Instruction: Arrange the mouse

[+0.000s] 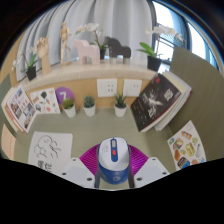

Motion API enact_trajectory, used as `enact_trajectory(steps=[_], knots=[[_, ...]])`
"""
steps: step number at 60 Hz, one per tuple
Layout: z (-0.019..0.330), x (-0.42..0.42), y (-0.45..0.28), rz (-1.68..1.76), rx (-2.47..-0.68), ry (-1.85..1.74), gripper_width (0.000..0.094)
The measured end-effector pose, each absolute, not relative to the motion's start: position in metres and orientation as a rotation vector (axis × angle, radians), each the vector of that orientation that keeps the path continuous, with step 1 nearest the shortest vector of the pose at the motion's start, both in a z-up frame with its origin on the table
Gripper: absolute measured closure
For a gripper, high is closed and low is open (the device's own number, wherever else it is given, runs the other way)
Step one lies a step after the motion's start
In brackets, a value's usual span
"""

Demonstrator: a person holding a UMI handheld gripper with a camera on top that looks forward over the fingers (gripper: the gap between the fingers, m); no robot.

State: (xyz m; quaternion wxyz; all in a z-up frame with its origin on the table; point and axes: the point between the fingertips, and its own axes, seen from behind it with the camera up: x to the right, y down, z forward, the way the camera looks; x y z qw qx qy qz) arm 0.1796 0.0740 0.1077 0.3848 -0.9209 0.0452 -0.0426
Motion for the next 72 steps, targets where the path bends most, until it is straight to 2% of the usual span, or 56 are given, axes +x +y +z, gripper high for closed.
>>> enact_trajectory(steps=[9, 13, 16, 22, 30, 38, 46, 50, 61, 64, 72], knots=[[0.22, 0.111, 0.119, -0.122, -2.161, 0.132, 0.0547], [0.244, 0.071, 0.135, -0.1, -2.118, 0.126, 0.0547], [0.247, 0.04, 0.147, -0.085, -2.113, 0.112, 0.0548], [0.22, -0.017, 0.169, -0.058, -2.143, 0.068, 0.055], [0.131, -0.072, 0.17, -0.013, -2.287, 0.066, 0.0551], [0.042, -0.089, 0.148, -0.04, -2.417, 0.08, 0.0551], [-0.016, -0.092, 0.119, -0.033, -2.508, 0.12, 0.0544], [-0.014, -0.091, 0.119, -0.054, -2.463, 0.106, 0.0541], [-0.008, -0.089, 0.115, -0.016, -2.47, 0.143, 0.0371], [0.011, -0.084, 0.116, -0.031, -2.439, 0.167, 0.0283], [0.089, -0.084, 0.112, -0.032, -2.342, 0.133, 0.0165]])
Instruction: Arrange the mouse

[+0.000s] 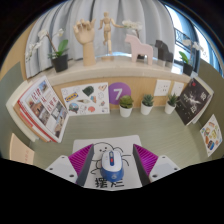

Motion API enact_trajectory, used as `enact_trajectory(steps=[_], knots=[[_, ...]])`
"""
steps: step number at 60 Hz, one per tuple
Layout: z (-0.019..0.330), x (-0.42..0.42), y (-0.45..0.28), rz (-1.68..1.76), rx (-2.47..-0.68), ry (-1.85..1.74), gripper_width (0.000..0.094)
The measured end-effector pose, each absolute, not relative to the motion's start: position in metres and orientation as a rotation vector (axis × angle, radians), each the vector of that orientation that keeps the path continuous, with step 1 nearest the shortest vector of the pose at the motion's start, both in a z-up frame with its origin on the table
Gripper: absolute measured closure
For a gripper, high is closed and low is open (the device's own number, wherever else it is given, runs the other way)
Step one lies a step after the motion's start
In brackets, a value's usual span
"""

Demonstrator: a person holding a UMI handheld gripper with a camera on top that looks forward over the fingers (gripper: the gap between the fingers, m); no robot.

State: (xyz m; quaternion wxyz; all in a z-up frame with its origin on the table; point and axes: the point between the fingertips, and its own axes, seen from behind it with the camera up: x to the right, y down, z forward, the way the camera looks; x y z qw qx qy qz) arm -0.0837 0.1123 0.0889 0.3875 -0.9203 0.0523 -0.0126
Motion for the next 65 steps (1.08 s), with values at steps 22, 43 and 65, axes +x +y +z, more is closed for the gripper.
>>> enact_trajectory(steps=[22, 43, 65], knots=[[0.278, -0.082, 0.003, -0.035, -2.1, 0.042, 0.0107], [0.261, -0.061, -0.131, 0.053, -2.135, 0.045, 0.0123], [0.258, -0.04, -0.185, 0.065, -2.144, 0.031, 0.012]])
